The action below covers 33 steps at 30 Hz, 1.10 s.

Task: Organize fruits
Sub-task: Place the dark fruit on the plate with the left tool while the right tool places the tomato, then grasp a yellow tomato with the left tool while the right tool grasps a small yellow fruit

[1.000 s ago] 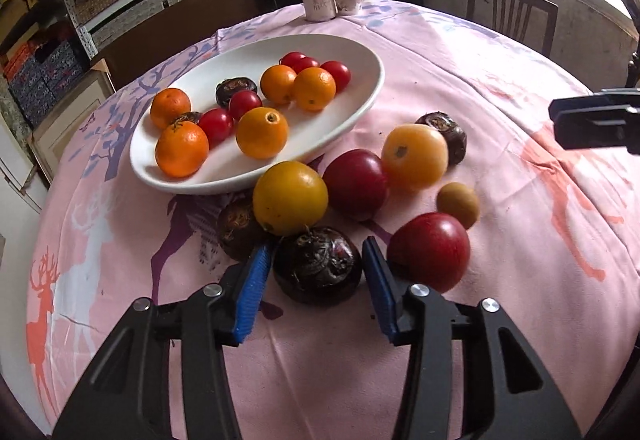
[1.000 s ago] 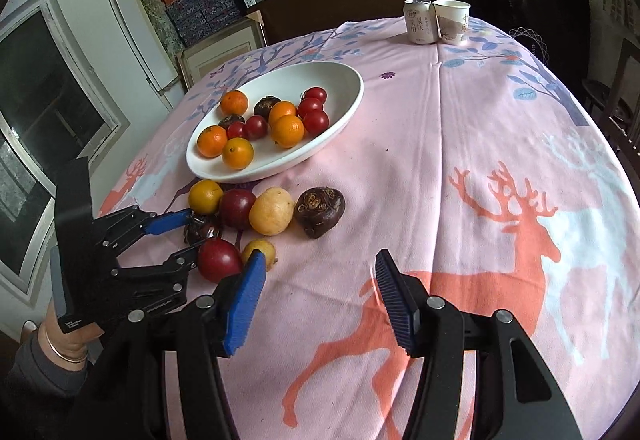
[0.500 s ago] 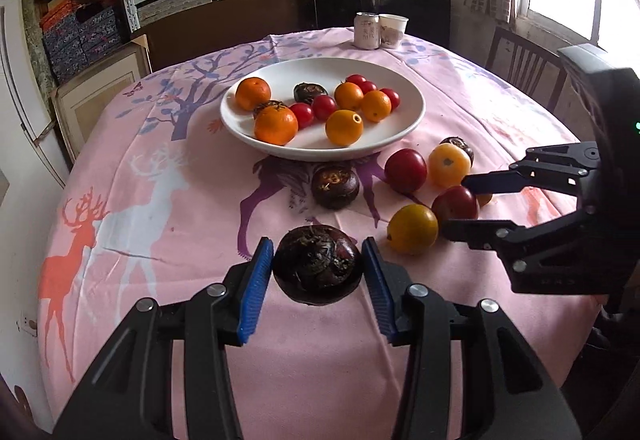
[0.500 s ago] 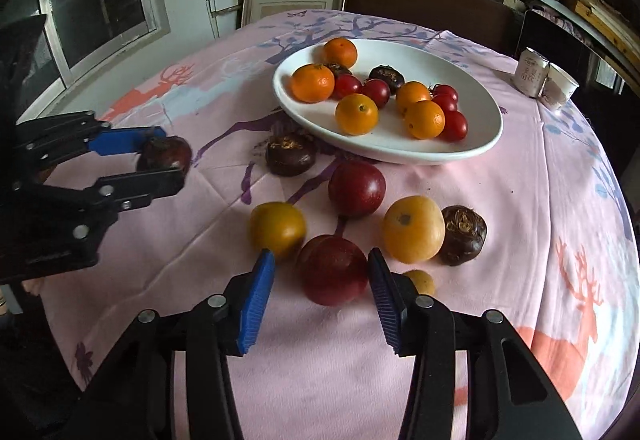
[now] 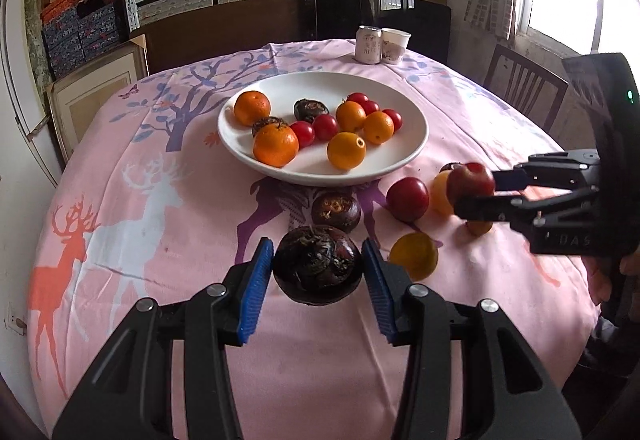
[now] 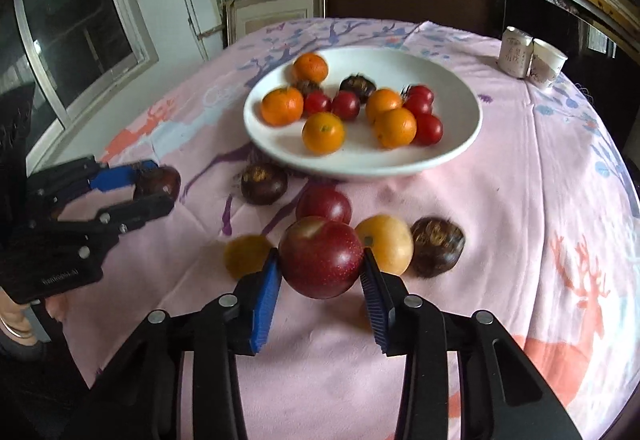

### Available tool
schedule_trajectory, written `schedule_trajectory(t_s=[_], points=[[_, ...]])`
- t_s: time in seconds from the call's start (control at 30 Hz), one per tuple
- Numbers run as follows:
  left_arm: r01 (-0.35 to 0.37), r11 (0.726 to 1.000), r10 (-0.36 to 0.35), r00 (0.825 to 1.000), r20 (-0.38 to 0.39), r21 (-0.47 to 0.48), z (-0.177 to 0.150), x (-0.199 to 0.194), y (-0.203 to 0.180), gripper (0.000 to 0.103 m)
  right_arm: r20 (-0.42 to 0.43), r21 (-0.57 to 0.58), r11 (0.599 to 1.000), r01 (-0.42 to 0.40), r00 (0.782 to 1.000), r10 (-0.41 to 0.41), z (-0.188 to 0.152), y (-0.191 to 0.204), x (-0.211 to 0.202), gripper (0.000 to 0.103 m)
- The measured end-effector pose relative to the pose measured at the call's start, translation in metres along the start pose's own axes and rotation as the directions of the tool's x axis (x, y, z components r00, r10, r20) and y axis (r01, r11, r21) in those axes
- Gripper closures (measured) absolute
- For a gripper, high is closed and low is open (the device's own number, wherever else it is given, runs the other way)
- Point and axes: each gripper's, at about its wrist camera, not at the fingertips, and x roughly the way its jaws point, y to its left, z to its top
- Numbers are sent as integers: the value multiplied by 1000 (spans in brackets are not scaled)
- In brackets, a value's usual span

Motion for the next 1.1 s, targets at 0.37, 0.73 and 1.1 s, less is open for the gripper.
schedule_trajectory(t_s=[0.37, 0.73, 1.1], points=[[10, 1000, -10, 1000, 11, -7, 110, 81, 7, 53, 10, 158, 987, -21, 1000, 20, 126, -52, 56, 61], [17, 999, -18, 1000, 22, 46, 59, 30, -4, 25, 80, 97, 995, -5, 997, -3, 60, -44, -14, 46], [-11, 977, 31, 995, -95, 213, -5, 58, -69, 30, 55, 153, 988, 37, 997, -45, -26, -66, -47, 44]])
